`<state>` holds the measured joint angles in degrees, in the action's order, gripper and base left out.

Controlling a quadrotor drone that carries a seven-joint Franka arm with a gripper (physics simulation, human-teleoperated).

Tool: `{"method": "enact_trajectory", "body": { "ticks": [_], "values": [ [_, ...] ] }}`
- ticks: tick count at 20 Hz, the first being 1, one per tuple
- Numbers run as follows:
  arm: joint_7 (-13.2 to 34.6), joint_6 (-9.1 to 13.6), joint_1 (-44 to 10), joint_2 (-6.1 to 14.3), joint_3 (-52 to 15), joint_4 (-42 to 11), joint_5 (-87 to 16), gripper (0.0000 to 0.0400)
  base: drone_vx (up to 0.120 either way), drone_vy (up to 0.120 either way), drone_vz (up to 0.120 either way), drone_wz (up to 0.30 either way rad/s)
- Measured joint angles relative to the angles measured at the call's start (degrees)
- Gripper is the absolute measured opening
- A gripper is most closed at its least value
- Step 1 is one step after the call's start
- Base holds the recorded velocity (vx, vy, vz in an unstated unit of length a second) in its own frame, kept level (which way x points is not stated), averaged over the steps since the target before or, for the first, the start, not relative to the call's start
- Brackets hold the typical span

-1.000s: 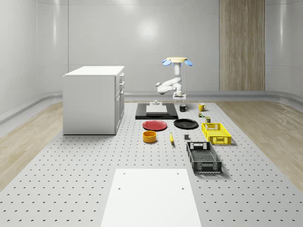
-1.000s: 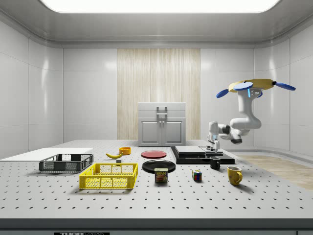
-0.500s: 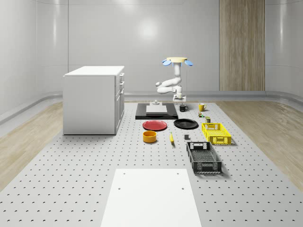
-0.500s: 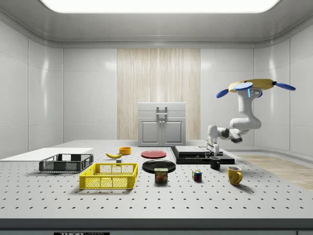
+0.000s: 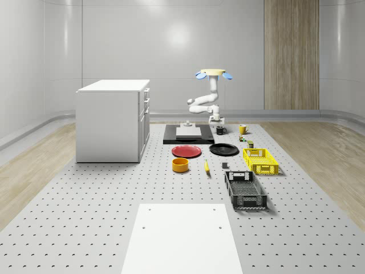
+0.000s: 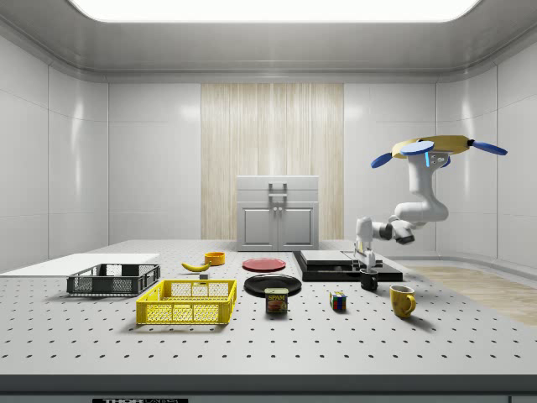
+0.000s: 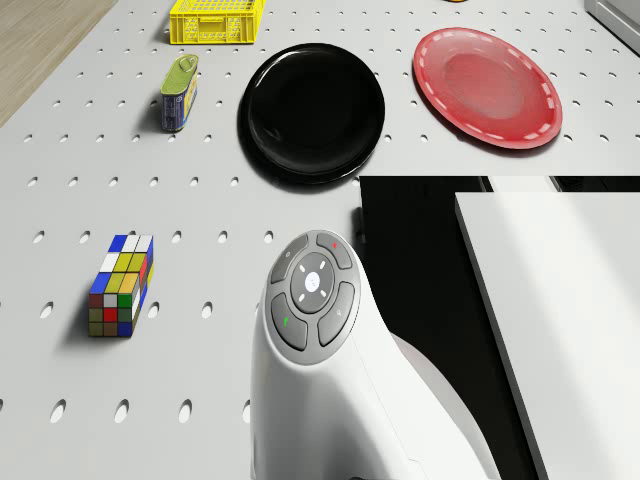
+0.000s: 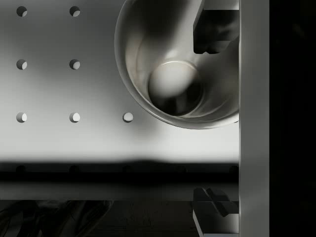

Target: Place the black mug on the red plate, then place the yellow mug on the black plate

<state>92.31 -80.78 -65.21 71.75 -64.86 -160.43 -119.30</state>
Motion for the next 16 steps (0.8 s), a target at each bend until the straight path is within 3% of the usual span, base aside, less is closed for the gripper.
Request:
{"method": "enact_trajectory", "body": {
  "ticks": [11,13,16],
  "values": [
    [0.4,-2.6,-1.0,1.6,2.0,1.2,-1.5,0.0400,0.000,0.000,0.000,0.000],
    [0.4,-2.9,-1.1,1.8,2.0,1.2,-1.4,0.0286,0.000,0.000,0.000,0.000],
    [0.5,-3.2,-1.2,2.1,2.0,1.3,-1.4,0.0193,0.000,0.000,0.000,0.000]
  ]
}}
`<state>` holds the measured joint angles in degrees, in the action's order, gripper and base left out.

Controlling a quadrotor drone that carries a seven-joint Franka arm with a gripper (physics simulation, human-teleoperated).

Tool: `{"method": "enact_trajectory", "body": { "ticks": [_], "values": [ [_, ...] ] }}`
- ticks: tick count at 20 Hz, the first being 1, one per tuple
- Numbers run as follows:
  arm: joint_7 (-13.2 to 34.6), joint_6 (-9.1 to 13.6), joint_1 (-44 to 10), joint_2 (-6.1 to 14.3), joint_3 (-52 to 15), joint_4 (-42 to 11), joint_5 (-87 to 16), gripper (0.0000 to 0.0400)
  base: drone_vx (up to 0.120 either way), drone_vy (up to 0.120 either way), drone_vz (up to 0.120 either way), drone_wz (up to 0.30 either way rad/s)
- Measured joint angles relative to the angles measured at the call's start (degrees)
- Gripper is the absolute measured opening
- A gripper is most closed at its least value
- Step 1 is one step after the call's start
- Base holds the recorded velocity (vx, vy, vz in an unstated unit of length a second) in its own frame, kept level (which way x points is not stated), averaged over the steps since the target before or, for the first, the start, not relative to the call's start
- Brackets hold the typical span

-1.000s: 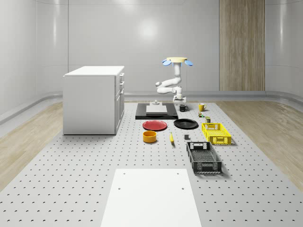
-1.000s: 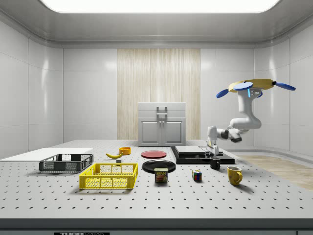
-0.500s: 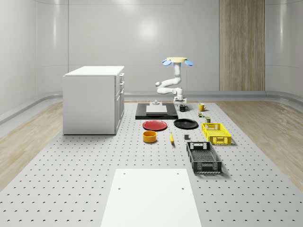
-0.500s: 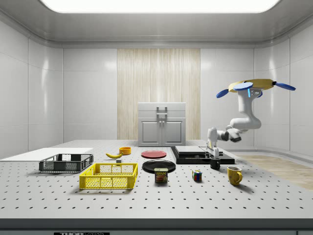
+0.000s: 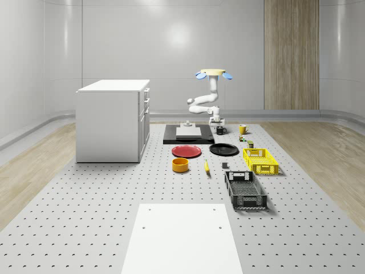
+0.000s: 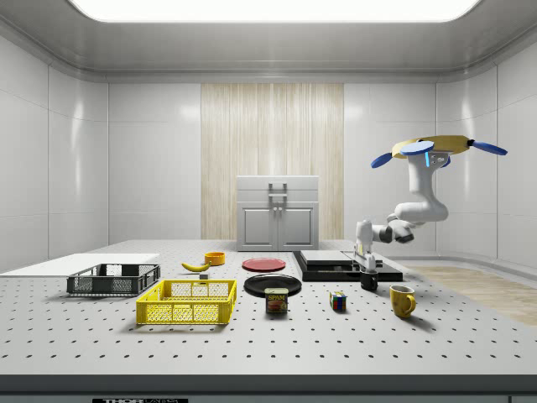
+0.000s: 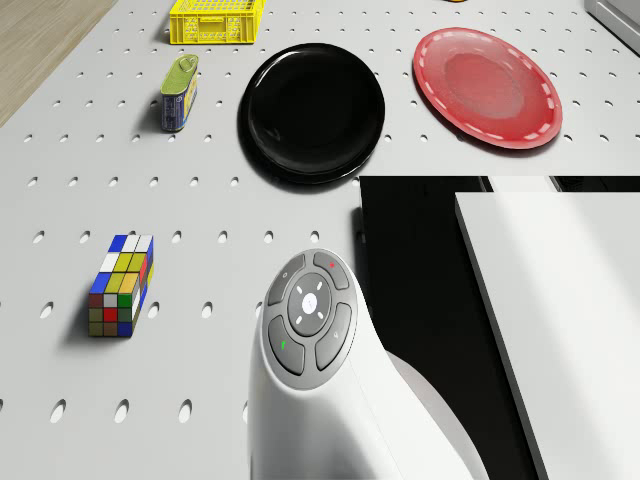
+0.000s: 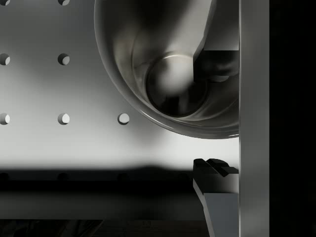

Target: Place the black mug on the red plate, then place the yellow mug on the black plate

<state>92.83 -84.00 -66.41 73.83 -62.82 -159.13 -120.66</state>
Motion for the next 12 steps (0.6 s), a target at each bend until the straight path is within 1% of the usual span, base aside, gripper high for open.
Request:
{"method": "enact_trajectory", "body": {
  "ticks": [3,7,8,12],
  "values": [
    [0.1,-0.3,-0.1,0.3,0.0,0.0,0.1,0.0149,0.000,0.000,0.000,0.000],
    [0.4,0.2,-0.3,0.5,-1.4,-0.5,1.5,0.0124,0.000,0.000,0.000,0.000],
    [0.6,0.4,-0.3,0.5,-2.0,-0.7,2.1,0.0121,0.000,0.000,0.080,0.000],
    [1.1,1.7,-0.5,0.7,-5.0,-1.6,5.0,0.0114,0.000,0.000,0.120,0.000]
  ]
}}
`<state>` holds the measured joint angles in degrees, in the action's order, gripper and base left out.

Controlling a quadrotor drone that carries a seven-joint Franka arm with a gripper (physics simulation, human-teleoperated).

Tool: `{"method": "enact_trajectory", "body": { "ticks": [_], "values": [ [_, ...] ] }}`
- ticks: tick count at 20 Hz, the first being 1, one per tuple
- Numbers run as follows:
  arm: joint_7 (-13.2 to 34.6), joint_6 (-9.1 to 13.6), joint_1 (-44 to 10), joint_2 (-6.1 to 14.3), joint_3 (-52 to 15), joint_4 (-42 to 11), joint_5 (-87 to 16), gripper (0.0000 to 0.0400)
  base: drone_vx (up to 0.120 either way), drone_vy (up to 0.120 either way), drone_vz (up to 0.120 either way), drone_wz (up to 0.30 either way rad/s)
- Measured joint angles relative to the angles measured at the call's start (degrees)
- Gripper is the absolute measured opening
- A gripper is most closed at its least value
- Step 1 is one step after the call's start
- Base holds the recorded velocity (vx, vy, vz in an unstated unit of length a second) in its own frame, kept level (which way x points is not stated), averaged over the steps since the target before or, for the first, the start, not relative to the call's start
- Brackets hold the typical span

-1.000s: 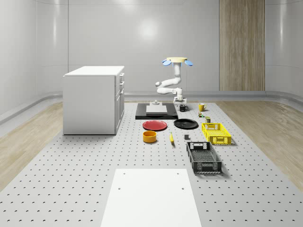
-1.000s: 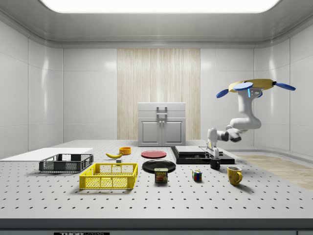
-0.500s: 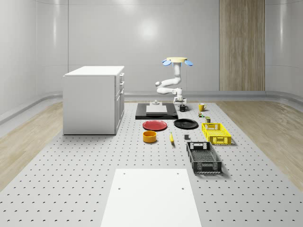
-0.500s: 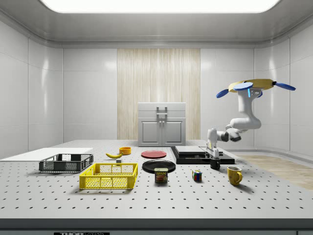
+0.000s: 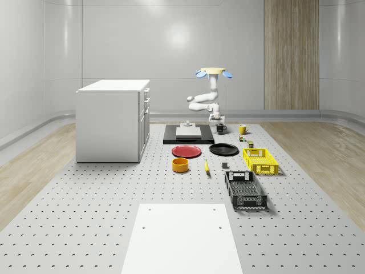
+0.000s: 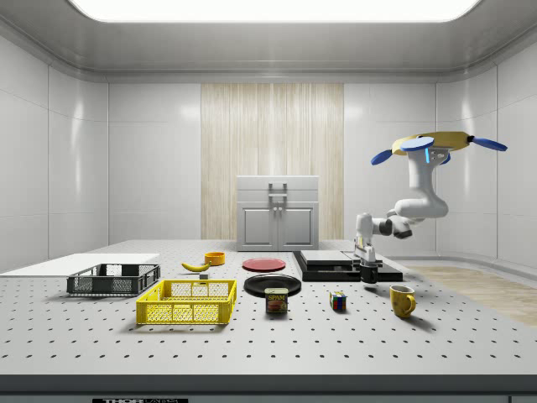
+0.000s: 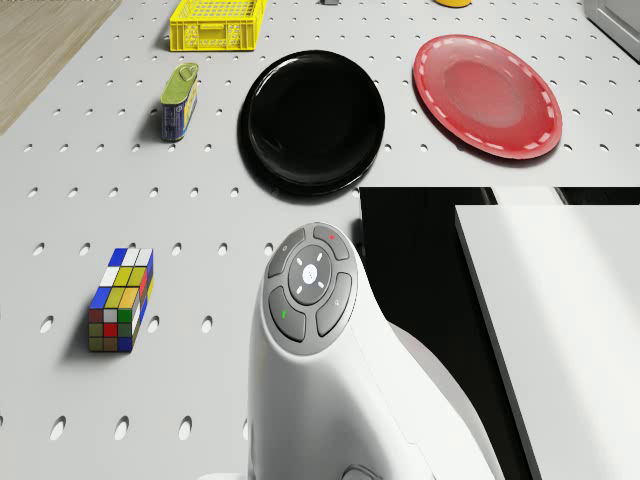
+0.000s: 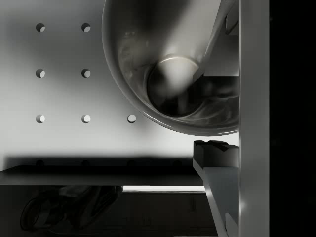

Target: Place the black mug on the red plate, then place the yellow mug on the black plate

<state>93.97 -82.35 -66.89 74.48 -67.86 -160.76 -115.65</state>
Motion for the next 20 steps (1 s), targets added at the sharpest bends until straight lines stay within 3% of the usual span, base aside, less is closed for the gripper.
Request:
{"method": "enact_trajectory", "body": {
  "ticks": [5,20],
  "values": [
    [0.7,0.8,-0.4,0.3,-3.0,-0.7,2.9,0.0111,0.056,-0.056,0.104,0.000],
    [1.6,-0.5,-1.4,2.5,-5.2,-0.9,5.7,0.0110,0.120,-0.120,0.000,0.000]
  ]
}}
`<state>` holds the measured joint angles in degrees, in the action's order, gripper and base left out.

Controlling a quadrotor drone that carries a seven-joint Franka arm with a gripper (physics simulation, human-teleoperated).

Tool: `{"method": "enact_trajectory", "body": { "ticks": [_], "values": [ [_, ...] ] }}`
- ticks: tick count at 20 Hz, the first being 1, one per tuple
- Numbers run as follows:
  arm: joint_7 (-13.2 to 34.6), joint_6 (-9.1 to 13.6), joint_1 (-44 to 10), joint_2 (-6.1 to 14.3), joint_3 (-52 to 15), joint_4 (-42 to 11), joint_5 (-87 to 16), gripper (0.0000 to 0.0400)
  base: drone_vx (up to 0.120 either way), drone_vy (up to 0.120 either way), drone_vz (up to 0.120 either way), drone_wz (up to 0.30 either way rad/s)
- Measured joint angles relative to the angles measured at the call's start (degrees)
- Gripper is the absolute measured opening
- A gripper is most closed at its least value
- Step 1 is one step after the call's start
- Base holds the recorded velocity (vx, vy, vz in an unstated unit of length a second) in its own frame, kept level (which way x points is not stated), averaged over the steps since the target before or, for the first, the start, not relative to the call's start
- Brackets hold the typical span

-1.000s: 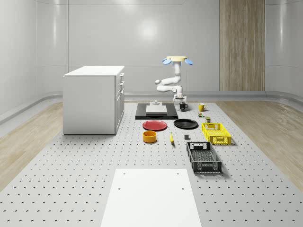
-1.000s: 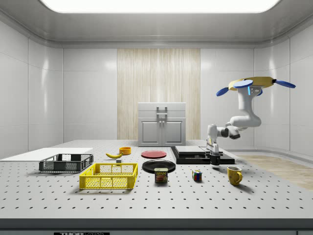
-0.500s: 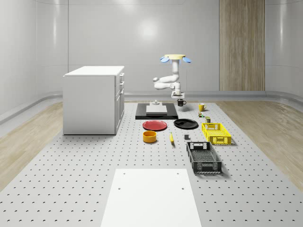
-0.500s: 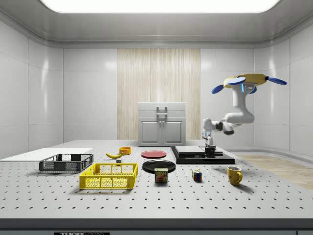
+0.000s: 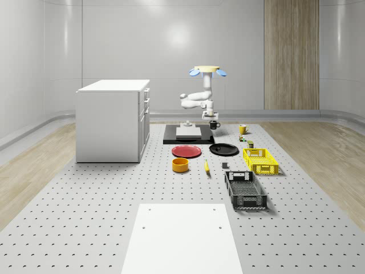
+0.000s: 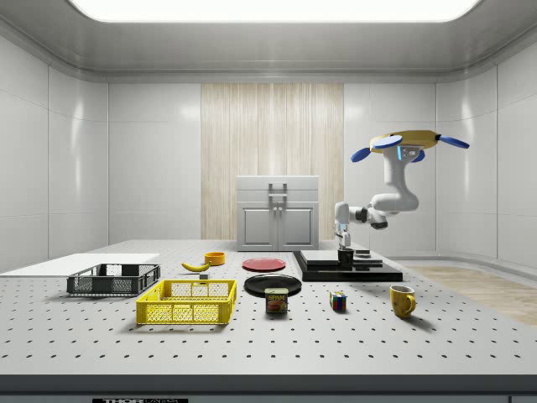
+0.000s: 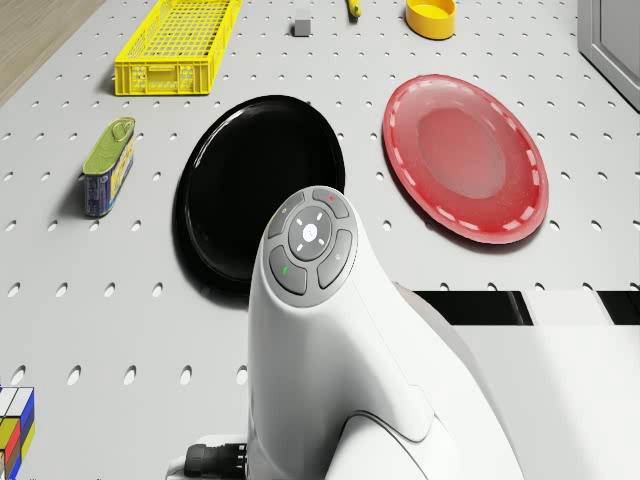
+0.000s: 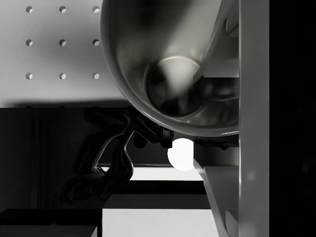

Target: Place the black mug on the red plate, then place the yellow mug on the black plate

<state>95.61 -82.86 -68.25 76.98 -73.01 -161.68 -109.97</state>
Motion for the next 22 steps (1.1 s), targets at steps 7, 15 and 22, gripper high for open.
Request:
{"method": "enact_trajectory", "body": {
  "ticks": [7,15,22],
  "values": [
    [0.3,-0.9,-0.3,1.0,-0.2,0.1,0.5,0.0110,0.120,-0.120,0.000,0.000],
    [0.6,-1.9,-0.7,2.1,-0.4,0.1,1.1,0.0110,0.120,-0.120,0.000,0.000],
    [0.8,-2.8,-1.0,3.0,-0.6,0.2,1.5,0.0110,0.120,-0.120,0.000,0.000]
  ]
}}
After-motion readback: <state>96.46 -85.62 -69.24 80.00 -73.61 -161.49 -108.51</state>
